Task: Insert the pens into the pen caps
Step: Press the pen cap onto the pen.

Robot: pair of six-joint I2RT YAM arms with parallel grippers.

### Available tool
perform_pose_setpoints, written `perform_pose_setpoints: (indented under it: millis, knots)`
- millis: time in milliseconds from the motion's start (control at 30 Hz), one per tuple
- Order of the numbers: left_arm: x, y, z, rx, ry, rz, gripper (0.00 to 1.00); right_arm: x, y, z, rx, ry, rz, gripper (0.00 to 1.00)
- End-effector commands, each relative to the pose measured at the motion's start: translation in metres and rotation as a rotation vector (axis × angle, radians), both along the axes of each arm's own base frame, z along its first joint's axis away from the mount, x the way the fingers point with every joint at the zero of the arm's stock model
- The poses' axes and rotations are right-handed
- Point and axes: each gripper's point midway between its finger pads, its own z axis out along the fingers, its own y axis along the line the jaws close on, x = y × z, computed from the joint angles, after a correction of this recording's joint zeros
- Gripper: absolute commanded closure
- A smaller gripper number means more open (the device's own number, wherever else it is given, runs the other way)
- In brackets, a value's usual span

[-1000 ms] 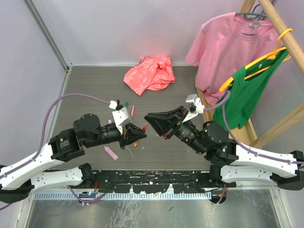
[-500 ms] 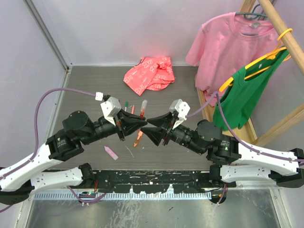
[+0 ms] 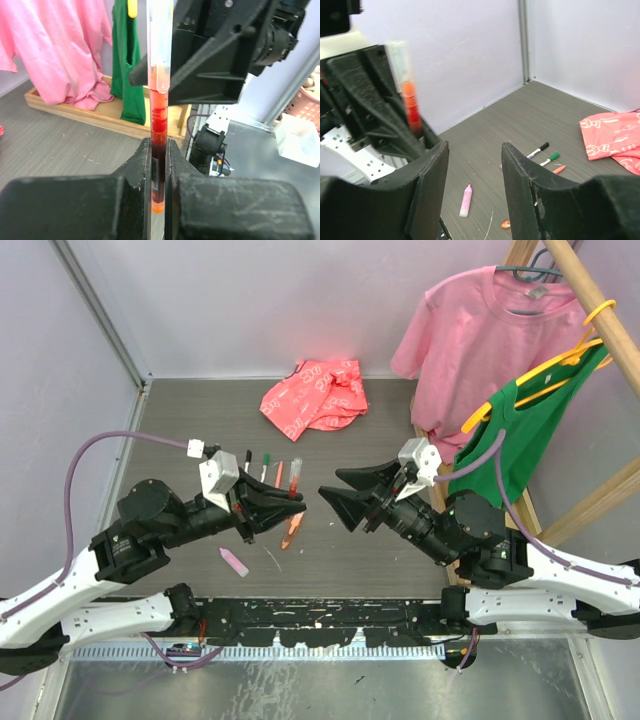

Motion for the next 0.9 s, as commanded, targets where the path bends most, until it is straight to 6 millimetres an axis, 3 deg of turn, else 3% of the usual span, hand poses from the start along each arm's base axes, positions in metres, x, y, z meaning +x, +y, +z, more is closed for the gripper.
perform_pose_setpoints:
  millis: [0,367,867]
  knots:
    - [-0.023,0.000,0.020,-0.070,-0.034,-0.119,1.00,0.013,-0.025,0.039,0.127,-0.006,-0.114,0.48]
    - [-0.043,-0.007,-0.002,-0.007,0.012,-0.243,1.00,0.002,-0.017,0.066,0.203,-0.066,-0.042,0.48]
    - [-0.037,-0.019,-0.019,0.053,0.053,-0.245,1.00,-0.015,0.000,0.069,0.175,-0.125,0.076,0.48]
